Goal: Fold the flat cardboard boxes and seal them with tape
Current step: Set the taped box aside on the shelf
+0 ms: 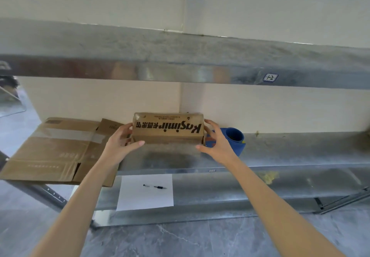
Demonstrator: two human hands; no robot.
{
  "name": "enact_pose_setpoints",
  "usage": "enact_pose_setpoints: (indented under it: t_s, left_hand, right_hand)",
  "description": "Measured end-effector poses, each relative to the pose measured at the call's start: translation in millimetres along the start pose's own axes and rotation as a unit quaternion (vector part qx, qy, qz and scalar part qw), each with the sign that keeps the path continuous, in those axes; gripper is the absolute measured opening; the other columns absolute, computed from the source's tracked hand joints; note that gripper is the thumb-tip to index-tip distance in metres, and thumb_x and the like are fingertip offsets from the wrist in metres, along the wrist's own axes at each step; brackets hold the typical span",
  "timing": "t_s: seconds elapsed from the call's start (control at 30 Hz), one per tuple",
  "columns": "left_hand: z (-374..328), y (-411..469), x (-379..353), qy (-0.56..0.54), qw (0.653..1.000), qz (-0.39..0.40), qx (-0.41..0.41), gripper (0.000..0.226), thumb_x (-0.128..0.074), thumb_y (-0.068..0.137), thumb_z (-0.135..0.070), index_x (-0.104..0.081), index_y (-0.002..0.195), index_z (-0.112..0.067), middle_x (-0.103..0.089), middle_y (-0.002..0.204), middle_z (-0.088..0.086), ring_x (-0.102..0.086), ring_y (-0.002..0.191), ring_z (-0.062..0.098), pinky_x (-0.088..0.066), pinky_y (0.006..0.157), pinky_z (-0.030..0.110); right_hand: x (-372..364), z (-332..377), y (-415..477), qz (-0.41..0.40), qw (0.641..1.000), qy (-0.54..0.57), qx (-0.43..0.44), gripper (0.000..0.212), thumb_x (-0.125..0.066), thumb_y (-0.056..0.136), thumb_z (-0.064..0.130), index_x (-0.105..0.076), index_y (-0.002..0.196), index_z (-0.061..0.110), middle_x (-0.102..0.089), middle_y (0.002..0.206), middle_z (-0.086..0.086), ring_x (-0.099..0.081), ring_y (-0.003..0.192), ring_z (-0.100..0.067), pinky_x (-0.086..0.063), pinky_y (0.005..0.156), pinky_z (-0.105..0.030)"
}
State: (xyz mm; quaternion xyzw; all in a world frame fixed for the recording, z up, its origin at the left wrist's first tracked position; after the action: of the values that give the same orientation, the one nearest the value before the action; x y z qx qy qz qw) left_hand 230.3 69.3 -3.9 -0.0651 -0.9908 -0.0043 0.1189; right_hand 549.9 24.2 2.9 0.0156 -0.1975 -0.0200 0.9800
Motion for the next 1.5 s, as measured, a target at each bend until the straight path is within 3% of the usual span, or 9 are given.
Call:
enact_pose_setpoints:
  t_s: [0.2, 0.37, 0.57, 0.8, 0.87, 1.0, 1.2, 1.37, 1.5]
  left_hand:
    - [-14.1, 6.8, -6.2, 0.013, 0.998, -0.058, -0.037, 0.073, -0.088, 0.072, -0.026, -0.048, 0.131, -0.042, -0.052, 0.130, -0.024, -0.045, 0.122, -0.002, -0.038, 0.103, 0.026]
    - [-15.6, 9.2, -13.7, 0.001, 0.992, -0.118, -0.034, 0.076, -0.088, 0.072, -0.021, -0.042, 0.129, -0.042, -0.049, 0.124, -0.019, -0.045, 0.120, 0.006, -0.035, 0.092, 0.020]
    - [-26.2, 5.8, -22.2, 0.043, 0.988, -0.141, -0.049, 0.063, -0.085, 0.075, -0.016, -0.044, 0.118, -0.035, -0.055, 0.106, -0.018, -0.053, 0.097, 0.005, -0.041, 0.077, 0.023]
    - [-25.2, 1.4, -26.5, 0.037, 0.991, -0.125, -0.040, 0.069, -0.083, 0.076, -0.008, -0.045, 0.129, -0.028, -0.053, 0.108, -0.025, -0.053, 0.102, 0.001, -0.042, 0.091, 0.026]
    - [-22.7, 0.1, -26.4, 0.028, 0.992, -0.114, -0.038, 0.072, -0.083, 0.075, -0.007, -0.044, 0.131, -0.029, -0.055, 0.111, -0.025, -0.055, 0.101, -0.004, -0.043, 0.090, 0.023]
    - [-17.8, 2.2, -26.3, 0.025, 0.997, -0.067, -0.026, 0.079, -0.085, 0.072, -0.006, -0.042, 0.135, -0.029, -0.053, 0.128, -0.011, -0.049, 0.118, 0.011, -0.042, 0.097, 0.028]
    - [-12.7, -3.7, -34.0, 0.017, 0.999, 0.028, -0.035, 0.103, -0.087, 0.068, -0.001, -0.030, 0.142, -0.046, -0.039, 0.143, -0.021, -0.042, 0.114, -0.018, -0.034, 0.087, -0.002]
    - [-9.4, -9.7, -34.3, 0.046, 0.996, 0.070, -0.028, 0.118, -0.091, 0.066, -0.008, -0.019, 0.148, -0.052, -0.031, 0.146, -0.028, -0.040, 0.124, -0.001, -0.035, 0.093, 0.008]
    - [-19.2, -12.6, -42.2, 0.040, 0.995, 0.083, -0.043, 0.116, -0.091, 0.066, -0.008, -0.021, 0.144, -0.057, -0.030, 0.154, -0.017, -0.043, 0.128, 0.005, -0.044, 0.103, 0.027]
  right_hand:
    - [12.5, 13.4, 7.2, -0.041, 0.999, 0.005, -0.006, 0.076, -0.078, 0.081, 0.004, -0.035, 0.138, 0.030, -0.055, 0.118, 0.020, -0.055, 0.102, 0.015, -0.047, 0.084, -0.008]
    - [23.6, 19.1, 3.2, -0.107, 0.994, -0.033, 0.003, 0.064, -0.075, 0.085, 0.009, -0.040, 0.137, 0.023, -0.055, 0.110, 0.017, -0.057, 0.102, -0.004, -0.052, 0.094, -0.031]
    - [30.3, 23.6, -1.8, -0.147, 0.987, -0.063, 0.005, 0.054, -0.074, 0.088, 0.021, -0.045, 0.134, 0.018, -0.056, 0.106, 0.015, -0.057, 0.103, -0.014, -0.053, 0.088, -0.029]
    - [28.4, 18.9, -2.3, -0.111, 0.990, -0.084, -0.025, 0.077, -0.087, 0.073, 0.014, -0.043, 0.137, 0.017, -0.056, 0.115, 0.004, -0.055, 0.109, -0.016, -0.050, 0.095, -0.033]
    - [28.0, 18.6, -2.5, -0.120, 0.989, -0.079, -0.030, 0.072, -0.085, 0.076, 0.018, -0.046, 0.136, 0.017, -0.058, 0.114, 0.004, -0.057, 0.105, -0.015, -0.051, 0.092, -0.031]
    - [28.0, 19.2, -1.3, -0.143, 0.986, -0.052, -0.060, 0.052, -0.073, 0.086, 0.042, -0.055, 0.129, 0.021, -0.067, 0.106, 0.003, -0.063, 0.101, -0.014, -0.048, 0.085, -0.024]
    - [31.7, 22.3, -0.9, -0.232, 0.960, -0.107, -0.115, 0.057, -0.055, 0.085, 0.070, -0.060, 0.110, 0.018, -0.067, 0.093, -0.002, -0.065, 0.090, -0.025, -0.049, 0.074, -0.035]
    - [32.3, 23.4, -1.7, -0.264, 0.942, -0.141, -0.154, 0.063, -0.048, 0.082, 0.079, -0.053, 0.099, 0.018, -0.066, 0.088, -0.004, -0.064, 0.087, -0.026, -0.045, 0.069, -0.034]
    - [33.4, 25.9, -4.9, -0.291, 0.932, -0.129, -0.171, 0.058, -0.046, 0.084, 0.078, -0.055, 0.096, 0.022, -0.063, 0.080, 0.006, -0.063, 0.087, -0.023, -0.047, 0.074, -0.035]
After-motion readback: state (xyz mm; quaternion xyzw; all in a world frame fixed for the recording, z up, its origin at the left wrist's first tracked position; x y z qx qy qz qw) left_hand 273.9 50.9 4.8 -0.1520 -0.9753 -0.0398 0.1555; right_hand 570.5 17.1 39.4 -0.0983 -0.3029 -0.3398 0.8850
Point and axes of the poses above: each hand's wrist, its own y-axis towards the middle knuckle, its own x-axis out of the back of the hand, z = x × y, the point moved 6 cm from there along y, towards the middle knuckle
